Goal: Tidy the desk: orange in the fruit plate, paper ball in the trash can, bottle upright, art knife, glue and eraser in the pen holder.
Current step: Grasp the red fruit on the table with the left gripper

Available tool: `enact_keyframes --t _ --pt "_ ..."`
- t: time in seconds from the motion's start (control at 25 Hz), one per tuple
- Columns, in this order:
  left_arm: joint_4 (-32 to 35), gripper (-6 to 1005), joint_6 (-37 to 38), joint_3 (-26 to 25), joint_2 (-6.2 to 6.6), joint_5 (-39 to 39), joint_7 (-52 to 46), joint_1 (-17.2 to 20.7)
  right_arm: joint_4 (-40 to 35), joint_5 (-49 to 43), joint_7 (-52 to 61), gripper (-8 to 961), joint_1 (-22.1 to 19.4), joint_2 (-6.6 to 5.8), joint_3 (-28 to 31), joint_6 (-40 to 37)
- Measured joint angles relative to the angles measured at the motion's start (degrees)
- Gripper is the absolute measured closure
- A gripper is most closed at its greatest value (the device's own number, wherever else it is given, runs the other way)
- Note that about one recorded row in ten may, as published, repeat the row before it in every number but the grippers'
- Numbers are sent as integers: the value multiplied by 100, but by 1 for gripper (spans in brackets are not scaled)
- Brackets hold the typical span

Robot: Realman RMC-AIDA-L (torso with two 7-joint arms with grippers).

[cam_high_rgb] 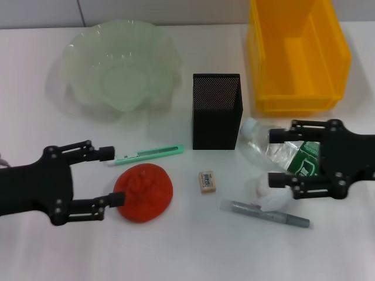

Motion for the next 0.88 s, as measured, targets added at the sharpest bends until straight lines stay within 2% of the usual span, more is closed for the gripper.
enact_keyframes --t 0.12,0.2,0.4,0.88 --pt "-2 186 102 -134 13 -2 43 69 21 -1 24 195 78 0 -241 161" --pt "-40 186 257 -365 21 -1 118 139 24 31 30 195 127 0 -621 412" --pt "-99 186 334 -462 41 3 204 247 105 62 14 195 185 15 -914 595" --pt "-140 186 273 -459 -22 58 287 143 419 205 -145 194 197 17 -883 584"
